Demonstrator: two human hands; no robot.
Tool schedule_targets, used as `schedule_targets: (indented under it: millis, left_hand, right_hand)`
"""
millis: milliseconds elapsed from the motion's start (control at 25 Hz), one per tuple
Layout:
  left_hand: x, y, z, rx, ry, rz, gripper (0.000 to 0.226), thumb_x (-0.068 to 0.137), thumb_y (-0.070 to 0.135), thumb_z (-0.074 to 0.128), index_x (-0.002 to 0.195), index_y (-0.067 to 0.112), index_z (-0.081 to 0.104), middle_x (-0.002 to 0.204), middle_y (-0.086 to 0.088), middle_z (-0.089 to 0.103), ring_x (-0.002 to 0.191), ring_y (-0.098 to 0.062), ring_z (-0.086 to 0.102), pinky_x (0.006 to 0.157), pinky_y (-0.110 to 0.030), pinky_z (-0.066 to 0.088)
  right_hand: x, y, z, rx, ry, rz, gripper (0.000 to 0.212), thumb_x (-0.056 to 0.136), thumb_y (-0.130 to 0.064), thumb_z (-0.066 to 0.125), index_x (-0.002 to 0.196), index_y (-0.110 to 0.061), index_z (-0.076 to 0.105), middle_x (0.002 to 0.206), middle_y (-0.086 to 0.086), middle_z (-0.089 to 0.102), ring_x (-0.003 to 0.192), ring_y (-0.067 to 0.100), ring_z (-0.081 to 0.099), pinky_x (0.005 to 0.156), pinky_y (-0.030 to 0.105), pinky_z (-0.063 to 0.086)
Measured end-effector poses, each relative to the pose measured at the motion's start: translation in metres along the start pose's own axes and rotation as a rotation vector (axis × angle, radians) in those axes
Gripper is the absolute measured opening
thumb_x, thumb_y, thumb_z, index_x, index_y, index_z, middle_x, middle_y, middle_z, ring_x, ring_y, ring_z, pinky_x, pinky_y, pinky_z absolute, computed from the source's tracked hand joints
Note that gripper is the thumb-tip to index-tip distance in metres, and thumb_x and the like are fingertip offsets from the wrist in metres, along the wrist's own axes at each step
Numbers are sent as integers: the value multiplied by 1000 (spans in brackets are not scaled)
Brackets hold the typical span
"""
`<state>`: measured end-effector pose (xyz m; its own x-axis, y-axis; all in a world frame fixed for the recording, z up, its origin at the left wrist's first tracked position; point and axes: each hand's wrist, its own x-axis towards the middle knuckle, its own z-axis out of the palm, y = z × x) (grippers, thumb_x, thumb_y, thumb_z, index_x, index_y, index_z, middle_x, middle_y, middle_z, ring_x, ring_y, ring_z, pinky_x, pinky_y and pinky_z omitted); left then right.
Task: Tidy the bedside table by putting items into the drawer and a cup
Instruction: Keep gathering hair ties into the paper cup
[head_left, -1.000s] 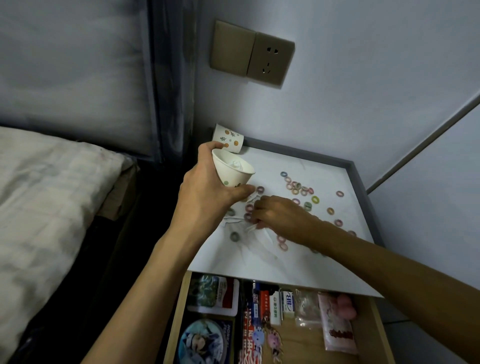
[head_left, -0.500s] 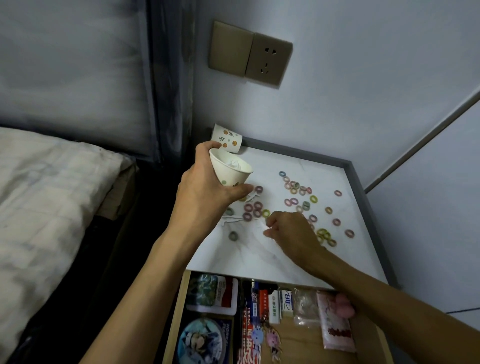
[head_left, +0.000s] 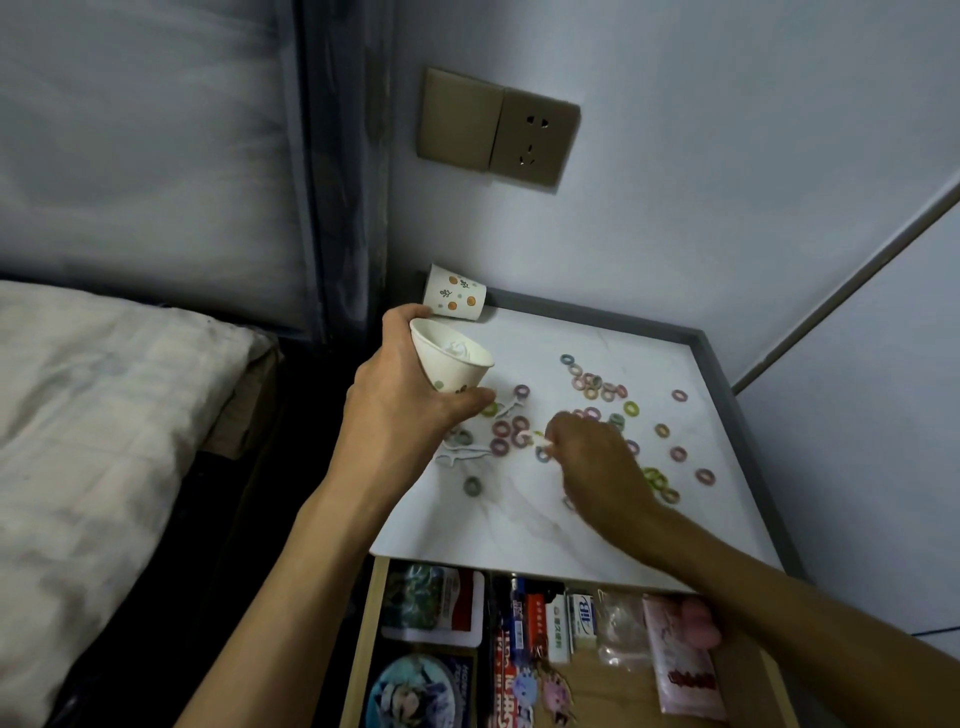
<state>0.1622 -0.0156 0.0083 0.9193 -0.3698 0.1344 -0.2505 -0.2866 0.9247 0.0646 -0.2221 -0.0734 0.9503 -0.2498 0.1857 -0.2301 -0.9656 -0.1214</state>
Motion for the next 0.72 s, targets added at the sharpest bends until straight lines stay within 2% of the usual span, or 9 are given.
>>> schedule_targets:
  millis: [80,160,240,320,440,520,600,640,720]
  left_hand:
    - [0,-2,-1,29,-12,-5,83,65,32,88,132,30,40,109,5,61,93,-16,61,77,-31,52]
    - [0,-3,0,53,-31,-4,83,64,34,88,131,30,40,108,6,61,92,-15,60,74,-28,51]
    - [0,-2,2,72,-47,3,84,62,35,89,131,30,41,107,8,61,90,-13,60,69,-21,48]
    - [1,-1,3,81,-58,7,85,61,35,89,131,31,41,103,10,61,87,-10,60,65,-17,46]
    - [1,2,3,69,-66,8,84,60,33,89,130,33,42,100,11,63,82,-8,62,65,-29,54]
    - [3,2,2,49,-48,17,82,59,29,89,127,34,43,98,12,63,82,-6,63,65,-27,54]
    - [3,1,-1,42,-21,20,83,59,27,90,127,33,43,95,17,61,84,-4,61,64,-14,48]
    - [3,0,-4,42,-7,16,83,60,26,90,128,33,43,95,18,59,86,-5,60,62,-10,44]
    - [2,-4,-11,43,19,6,84,62,26,90,130,32,42,99,15,59,88,-6,59,59,-8,42]
  right_hand:
    - [15,-5,-35,310,-6,47,12,98,-8,50,91,-18,53,77,-3,62,68,5,56,60,29,47]
    - [37,-17,-75,495,61,-45,6,97,-14,56,96,-17,61,78,-8,64,68,4,59,61,20,49]
    - [61,-33,-110,504,23,-203,7,92,-17,64,96,-15,70,78,-14,65,71,0,61,65,11,43]
    - [81,-51,-128,408,-123,-348,11,88,-19,69,97,-17,75,83,-18,66,77,-4,61,69,9,43]
    - [96,-73,-134,342,-301,-491,17,87,-18,70,103,-19,75,95,-13,69,88,-1,63,79,14,48]
    - [102,-73,-134,466,-243,-471,18,89,-17,68,106,-18,74,100,-9,70,93,3,64,84,18,49]
    - [108,-59,-129,630,-89,-332,15,92,-14,64,102,-18,74,98,-6,72,93,6,66,86,21,51]
    - [112,-48,-121,630,-69,-256,14,92,-13,64,101,-19,73,96,-6,72,91,5,67,85,22,51]
    - [114,-25,-93,410,-173,-194,16,89,-13,68,102,-20,73,98,-7,71,85,-1,64,82,20,49]
